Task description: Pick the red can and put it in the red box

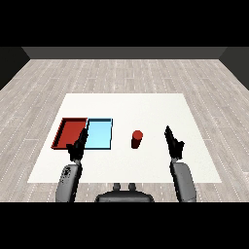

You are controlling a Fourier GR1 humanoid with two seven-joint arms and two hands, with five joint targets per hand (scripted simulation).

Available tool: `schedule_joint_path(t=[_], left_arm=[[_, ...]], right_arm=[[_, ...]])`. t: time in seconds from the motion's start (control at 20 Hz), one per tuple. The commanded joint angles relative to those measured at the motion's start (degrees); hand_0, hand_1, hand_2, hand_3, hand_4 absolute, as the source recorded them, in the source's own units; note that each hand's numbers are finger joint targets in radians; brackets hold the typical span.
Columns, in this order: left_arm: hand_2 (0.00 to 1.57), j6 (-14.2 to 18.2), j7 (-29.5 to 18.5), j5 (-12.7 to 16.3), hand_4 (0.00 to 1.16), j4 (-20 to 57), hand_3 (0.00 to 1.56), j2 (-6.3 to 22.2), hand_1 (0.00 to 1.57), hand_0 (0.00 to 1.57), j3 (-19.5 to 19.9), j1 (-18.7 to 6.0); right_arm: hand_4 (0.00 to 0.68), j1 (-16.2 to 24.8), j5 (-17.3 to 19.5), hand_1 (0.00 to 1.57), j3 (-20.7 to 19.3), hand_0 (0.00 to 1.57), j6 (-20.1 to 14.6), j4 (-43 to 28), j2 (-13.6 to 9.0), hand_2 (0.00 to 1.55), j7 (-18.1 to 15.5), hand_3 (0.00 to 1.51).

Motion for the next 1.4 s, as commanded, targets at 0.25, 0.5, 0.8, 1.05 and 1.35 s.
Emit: schedule_joint_path(t=[0.25, 0.5, 0.8, 1.05, 1.35], left_arm=[[0.0, -1.3, 1.8, -1.2, 0.0, 0.8, 0.0, 1.1, 0.0, 0.0, 1.4, -2.6], [0.0, -3.2, -20.9, 2.0, 0.0, -4.3, 0.0, -1.9, 0.0, 0.0, 2.2, -0.3], [0.0, -0.9, -20.9, -0.9, 0.0, -1.4, 0.0, -2.7, 0.0, 0.0, 1.2, -4.6], [0.0, -4.6, -24.9, 1.8, 0.0, -2.0, 0.0, -2.1, 0.0, 0.0, 2.0, -0.3], [0.0, -9.2, -26.2, 6.6, 0.0, -0.9, 0.0, 1.3, 0.0, 0.0, 6.4, -0.3]], right_arm=[[0.0, -3.4, -4.8, 0.0, -6.3, 0.0, 6.2, 4.3, -4.3, 0.0, -0.9, 0.0], [0.0, -0.3, -9.3, 0.0, -7.3, 0.0, 9.8, -1.0, -2.3, 0.0, -17.8, 0.0], [0.0, -3.8, -7.6, 0.0, -8.2, 0.0, 10.4, 7.2, -2.6, 0.0, -23.6, 0.0], [0.0, 1.7, -7.0, 0.0, -5.5, 0.0, 10.5, 1.8, -0.3, 0.0, -22.3, 0.0], [0.0, -1.7, -7.1, 0.0, -5.6, 0.0, 9.5, 4.4, -0.2, 0.0, -19.9, 0.0]])
